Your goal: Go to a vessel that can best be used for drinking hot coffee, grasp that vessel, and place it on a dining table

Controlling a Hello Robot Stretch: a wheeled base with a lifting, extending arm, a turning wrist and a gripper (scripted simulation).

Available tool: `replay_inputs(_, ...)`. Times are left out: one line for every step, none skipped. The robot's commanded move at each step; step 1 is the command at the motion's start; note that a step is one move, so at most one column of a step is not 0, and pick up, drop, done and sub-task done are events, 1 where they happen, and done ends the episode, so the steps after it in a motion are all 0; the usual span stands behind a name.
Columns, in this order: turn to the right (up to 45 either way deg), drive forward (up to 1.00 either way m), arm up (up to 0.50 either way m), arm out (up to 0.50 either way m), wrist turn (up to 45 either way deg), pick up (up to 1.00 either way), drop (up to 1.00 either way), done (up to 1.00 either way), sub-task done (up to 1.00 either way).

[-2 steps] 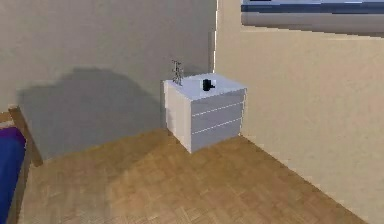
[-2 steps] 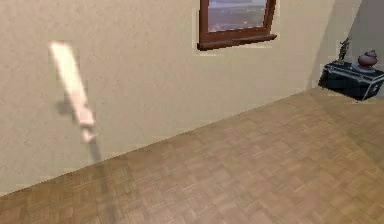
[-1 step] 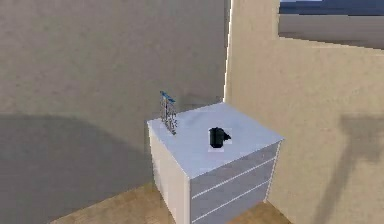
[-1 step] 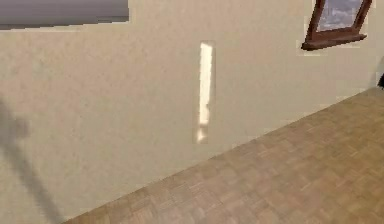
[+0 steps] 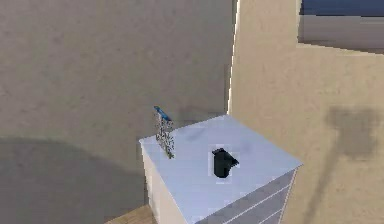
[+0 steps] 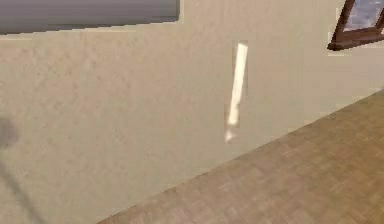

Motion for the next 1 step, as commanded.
replay_inputs(-45.0,0.0,0.0,0.0,0.0,0.0,0.0,0.0,0.0)
